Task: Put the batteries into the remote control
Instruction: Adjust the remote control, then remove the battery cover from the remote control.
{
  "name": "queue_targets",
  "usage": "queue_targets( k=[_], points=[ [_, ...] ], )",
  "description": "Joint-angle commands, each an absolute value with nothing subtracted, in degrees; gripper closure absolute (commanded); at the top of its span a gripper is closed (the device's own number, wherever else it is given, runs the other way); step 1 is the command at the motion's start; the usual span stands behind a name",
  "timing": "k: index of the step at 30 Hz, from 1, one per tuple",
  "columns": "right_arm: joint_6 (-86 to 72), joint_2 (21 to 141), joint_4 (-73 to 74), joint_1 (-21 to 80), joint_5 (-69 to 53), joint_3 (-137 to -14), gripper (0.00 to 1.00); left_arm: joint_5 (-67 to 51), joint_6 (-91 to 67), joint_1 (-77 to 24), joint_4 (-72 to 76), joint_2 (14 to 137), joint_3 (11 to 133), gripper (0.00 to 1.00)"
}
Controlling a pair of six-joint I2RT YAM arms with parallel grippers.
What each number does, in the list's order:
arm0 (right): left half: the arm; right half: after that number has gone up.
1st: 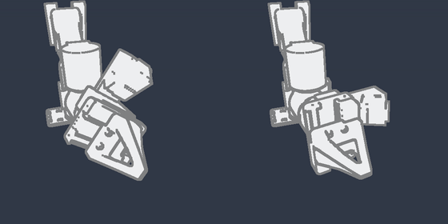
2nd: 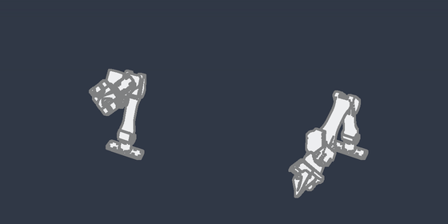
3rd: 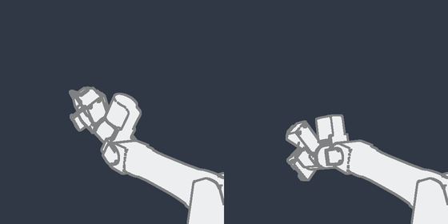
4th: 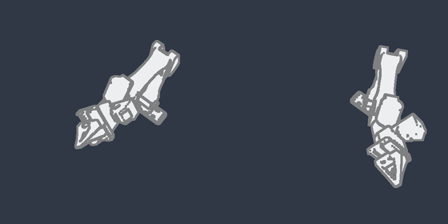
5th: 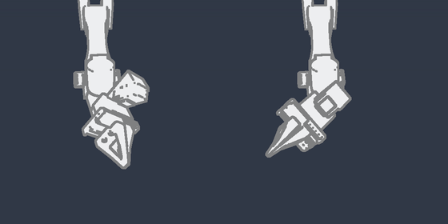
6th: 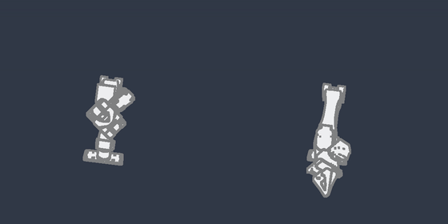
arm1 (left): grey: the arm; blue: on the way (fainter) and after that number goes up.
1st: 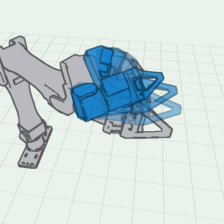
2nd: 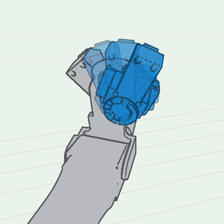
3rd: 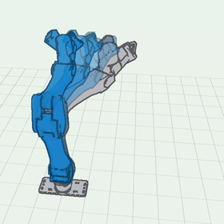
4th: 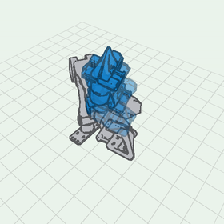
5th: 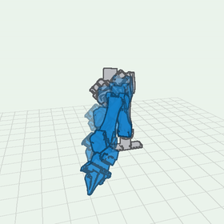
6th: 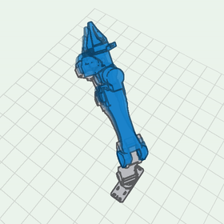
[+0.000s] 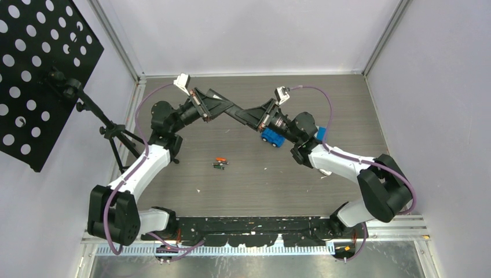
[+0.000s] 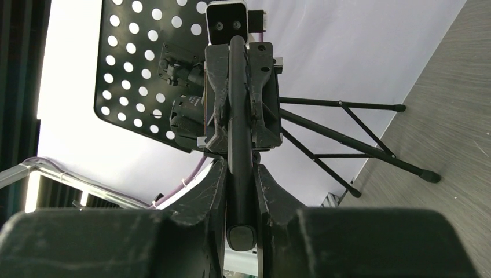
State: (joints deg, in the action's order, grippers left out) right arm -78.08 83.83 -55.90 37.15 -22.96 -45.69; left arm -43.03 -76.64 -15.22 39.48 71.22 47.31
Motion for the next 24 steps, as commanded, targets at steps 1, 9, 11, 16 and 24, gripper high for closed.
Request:
queue_targets(
  k=[1,9,11,16,24],
  points=[
    [-74.3,84.2,-53.0,37.1,-22.6,-42.0,0.82,-40.6,-81.4,-15.6,45.3,70.1,50.6,1.0],
    [-72.9,81.5,-56.7,30.6,-27.3,-33.9,0.98,-40.0,-77.8,-13.7,36.0,69.6,55.6,1.0],
    [-74.0,81.4,-60.1,29.4,-28.4,-33.0,0.98,-39.3,-77.7,-13.6,36.2,69.7,55.5,1.0],
    [-76.9,82.5,-63.1,29.1,-28.2,-33.0,0.9,-36.8,-77.7,-13.5,37.3,70.1,53.9,1.0],
    [-83.0,83.2,-61.2,29.0,-26.2,-35.2,0.59,-40.0,-75.5,-13.6,38.3,72.3,52.1,1.0]
  ],
)
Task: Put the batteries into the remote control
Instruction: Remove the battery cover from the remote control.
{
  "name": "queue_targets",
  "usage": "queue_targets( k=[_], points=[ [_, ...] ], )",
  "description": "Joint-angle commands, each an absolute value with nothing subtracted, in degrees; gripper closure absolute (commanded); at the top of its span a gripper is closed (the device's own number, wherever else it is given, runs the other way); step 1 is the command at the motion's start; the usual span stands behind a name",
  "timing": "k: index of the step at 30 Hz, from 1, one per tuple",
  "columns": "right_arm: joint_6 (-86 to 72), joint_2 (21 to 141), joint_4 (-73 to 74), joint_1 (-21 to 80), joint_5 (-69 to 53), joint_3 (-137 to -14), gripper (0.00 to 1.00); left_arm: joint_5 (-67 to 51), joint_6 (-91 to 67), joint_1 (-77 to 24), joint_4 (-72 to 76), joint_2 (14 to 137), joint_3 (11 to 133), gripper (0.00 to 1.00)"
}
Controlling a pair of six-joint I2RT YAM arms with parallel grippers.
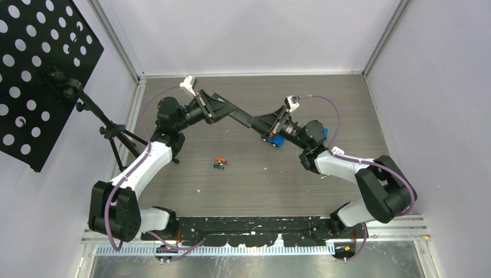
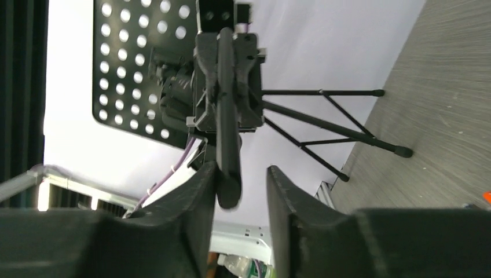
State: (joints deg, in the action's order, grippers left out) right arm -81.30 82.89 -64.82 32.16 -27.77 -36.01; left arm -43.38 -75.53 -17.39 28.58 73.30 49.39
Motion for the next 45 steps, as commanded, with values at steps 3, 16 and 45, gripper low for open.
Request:
queue_targets(
  k=[3,16,45],
  points=[
    [-83.0,82.3,-56.9,28.9,-27.5,-37.4,0.48,-42.3,-74.4,-13.6,37.9,73.8,51.9,1.0],
    [-73.4,75.3,-35.8,28.9,-24.2,-40.6,0.36,-39.8,-66.0,-13.6,29.9,76.5,50.8,1.0],
    [-52.6,73.3,-33.8,35.5,-45.4,-45.5,0.33,-63.8,-55.0,-19.0,29.3,70.4,49.3,1.0]
  ],
)
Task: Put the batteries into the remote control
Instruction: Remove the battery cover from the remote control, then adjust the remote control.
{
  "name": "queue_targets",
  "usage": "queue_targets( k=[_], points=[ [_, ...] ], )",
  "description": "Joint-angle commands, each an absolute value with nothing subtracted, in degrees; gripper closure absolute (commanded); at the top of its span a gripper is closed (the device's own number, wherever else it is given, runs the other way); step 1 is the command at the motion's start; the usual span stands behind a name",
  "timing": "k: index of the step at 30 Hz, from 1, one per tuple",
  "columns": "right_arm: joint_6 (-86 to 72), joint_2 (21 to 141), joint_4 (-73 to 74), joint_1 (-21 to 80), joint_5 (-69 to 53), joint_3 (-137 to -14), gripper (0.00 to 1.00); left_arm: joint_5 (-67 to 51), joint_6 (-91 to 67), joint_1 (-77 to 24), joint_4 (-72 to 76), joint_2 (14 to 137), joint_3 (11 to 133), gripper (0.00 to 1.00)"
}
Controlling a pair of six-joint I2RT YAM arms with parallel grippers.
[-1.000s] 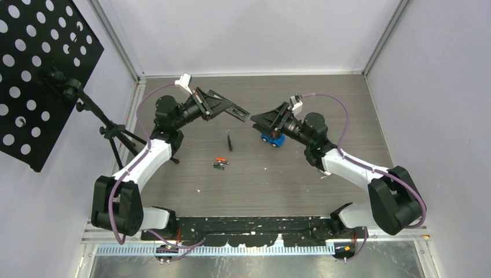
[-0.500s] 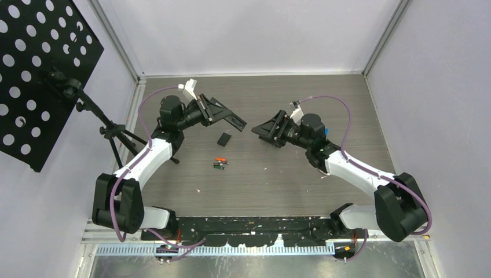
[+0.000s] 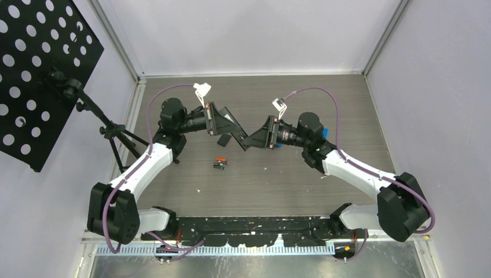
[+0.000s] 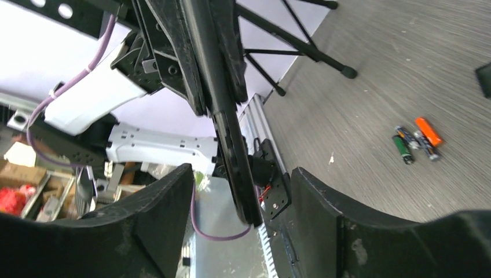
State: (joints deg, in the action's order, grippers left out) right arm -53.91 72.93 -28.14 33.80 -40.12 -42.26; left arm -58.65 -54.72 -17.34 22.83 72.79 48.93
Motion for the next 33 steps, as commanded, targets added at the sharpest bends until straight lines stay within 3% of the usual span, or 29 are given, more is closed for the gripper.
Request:
queue_targets(
  k=[1,4,6,10,11,15,19,27,33],
  points=[
    [-52.3,73.4,-33.8,36.1,-45.9,-45.7,0.35,-64.6,-55.1,-19.5,29.6,70.2,49.5,1.0],
    [-52.4,73.9,-33.9,37.6,-46.4,-46.4,0.49,-65.0,-55.4,-20.3,30.3,69.6,49.7,1.0],
    [-53.9,73.7,-34.3,37.7,-44.1,-46.1,0.67,-64.2,-56.0,-20.3,30.3,69.0,49.8,1.0],
    [-59.3,72.9,-42.7,37.7,-38.1,-43.1,0.85,-60.9,-62.8,-20.3,30.0,68.8,52.2,0.97],
    [-60.6,72.8,-44.6,37.7,-37.0,-42.2,0.87,-59.3,-65.3,-20.3,32.1,68.7,52.0,0.92],
    [-65.1,73.4,-51.7,37.7,-33.2,-40.8,0.92,-53.5,-71.6,-20.3,38.7,67.8,50.2,0.47],
    [-68.5,75.1,-53.6,37.8,-33.0,-41.9,0.91,-49.0,-75.2,-20.3,41.5,67.3,48.4,0.28],
    [-70.0,76.1,-53.1,38.3,-32.4,-42.6,0.91,-45.2,-77.1,-20.3,43.9,68.7,46.5,0.27],
    [-70.7,78.2,-53.2,39.5,-32.8,-43.6,0.9,-44.6,-78.2,-20.4,46.0,71.2,46.5,0.48]
  ],
)
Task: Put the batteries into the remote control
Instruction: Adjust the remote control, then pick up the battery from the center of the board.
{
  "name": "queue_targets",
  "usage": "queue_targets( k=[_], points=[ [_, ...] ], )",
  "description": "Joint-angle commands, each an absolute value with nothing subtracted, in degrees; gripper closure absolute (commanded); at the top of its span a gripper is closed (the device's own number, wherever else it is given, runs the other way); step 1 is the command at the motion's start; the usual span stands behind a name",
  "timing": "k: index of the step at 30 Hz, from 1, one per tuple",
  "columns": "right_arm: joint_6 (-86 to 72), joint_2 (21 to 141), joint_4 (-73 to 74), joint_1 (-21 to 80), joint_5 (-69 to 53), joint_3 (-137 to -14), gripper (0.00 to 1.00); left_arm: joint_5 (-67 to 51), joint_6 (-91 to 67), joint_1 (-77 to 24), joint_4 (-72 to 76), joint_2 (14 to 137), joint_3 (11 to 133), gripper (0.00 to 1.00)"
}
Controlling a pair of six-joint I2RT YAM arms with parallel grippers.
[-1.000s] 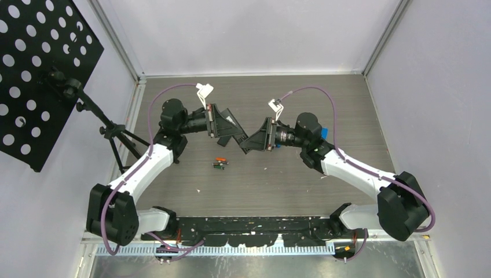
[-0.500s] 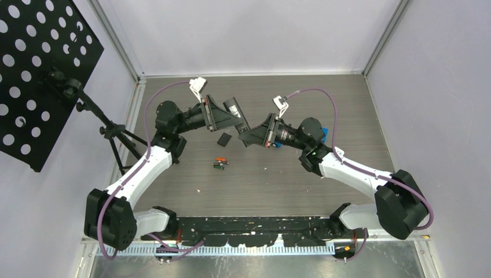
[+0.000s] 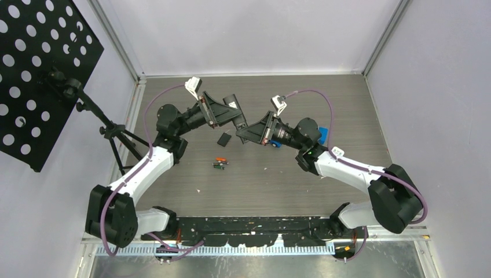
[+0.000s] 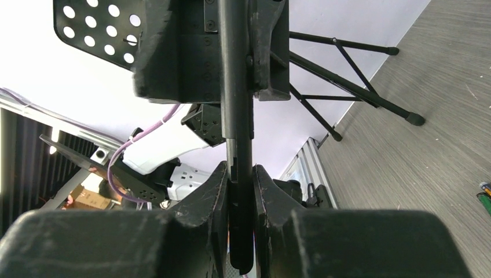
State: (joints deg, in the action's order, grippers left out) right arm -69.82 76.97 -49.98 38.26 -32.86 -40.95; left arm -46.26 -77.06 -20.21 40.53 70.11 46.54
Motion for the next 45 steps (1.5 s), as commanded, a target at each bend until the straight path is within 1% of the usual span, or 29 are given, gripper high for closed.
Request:
queue_targets(
  k=[1,4,5,6,7,8,9,11,12,13,14,15,18,20,21,23,27,29,33,35,38,43,45],
  points=[
    [-70.8,78.5,-53.2,39.6,-33.1,-43.9,0.89,-44.7,-78.2,-20.4,46.1,71.5,46.5,0.51],
    [-71.0,79.3,-53.3,40.0,-33.2,-44.2,0.89,-44.9,-77.7,-20.4,46.0,72.1,46.1,0.67],
    [-71.0,79.4,-53.1,40.0,-33.3,-44.3,0.89,-44.8,-77.3,-20.4,45.8,72.2,46.0,0.74],
    [-71.0,79.5,-53.0,40.0,-33.3,-44.2,0.88,-44.8,-76.8,-20.4,45.4,72.2,45.9,0.86],
    [-71.0,79.5,-52.8,40.0,-33.2,-44.1,0.88,-44.8,-76.0,-20.4,44.5,72.2,45.9,0.95],
    [-70.9,79.4,-52.6,40.1,-33.0,-43.9,0.84,-44.8,-74.9,-20.4,43.1,71.9,46.0,1.0],
    [-70.5,79.2,-52.1,40.0,-32.7,-43.6,0.77,-44.7,-73.3,-20.3,41.1,71.6,46.2,1.0],
    [-68.6,78.3,-50.1,40.0,-31.7,-43.0,0.55,-43.7,-67.3,-20.3,34.7,70.4,47.0,1.0],
    [-67.2,77.7,-48.1,40.0,-30.8,-42.8,0.45,-42.6,-63.8,-20.2,30.3,69.2,47.5,1.0],
    [-65.6,76.8,-44.8,40.0,-29.7,-42.6,0.37,-41.0,-59.3,-20.2,22.4,68.1,48.8,1.0],
    [-63.3,75.9,-41.0,40.0,-28.2,-42.7,0.32,-38.8,-54.7,-20.2,16.1,67.0,50.0,1.0],
    [-60.8,75.0,-36.5,40.1,-27.2,-43.0,0.3,-35.7,-50.1,-20.2,8.9,65.9,51.3,1.0],
    [-55.7,73.6,-25.0,40.7,-23.1,-43.8,0.3,-22.9,-37.1,-20.2,-10.5,63.4,55.7,1.0],
    [-52.0,74.4,-18.8,42.4,-19.2,-45.2,0.3,-12.6,-32.9,-20.2,-19.0,62.3,57.6,1.0],
    [-50.4,75.2,-15.2,43.6,-16.7,-46.4,0.32,-8.9,-31.3,-20.2,-22.2,62.0,58.3,1.0],
    [-47.5,77.5,-8.9,46.1,-11.5,-49.2,0.37,-3.9,-29.2,-20.2,-26.9,61.4,59.2,1.0],
    [-42.1,84.1,-0.6,51.1,-3.2,-56.5,0.55,1.8,-27.7,-20.2,-30.8,59.7,59.5,1.0],
    [-39.8,88.1,3.8,53.5,-0.6,-60.5,0.59,4.8,-28.3,-20.1,-32.8,59.2,59.8,1.0],
    [-38.8,97.1,11.6,58.2,8.8,-69.2,0.59,10.9,-28.2,-20.1,-36.7,59.3,60.8,1.0],
    [-42.0,100.9,14.8,59.1,11.7,-72.3,0.57,11.9,-27.8,-20.1,-37.4,59.4,60.8,1.0],
    [-44.5,104.1,14.0,59.7,12.4,-73.2,0.57,11.7,-27.1,-20.1,-37.5,59.4,60.4,1.0],
    [-39.7,107.5,14.5,59.9,11.0,-76.4,0.56,11.4,-26.3,-20.1,-37.5,59.4,60.0,1.0],
    [-40.0,109.5,16.6,59.9,11.1,-78.0,0.55,11.8,-26.2,-20.1,-37.6,59.6,60.0,1.0]
  ],
)
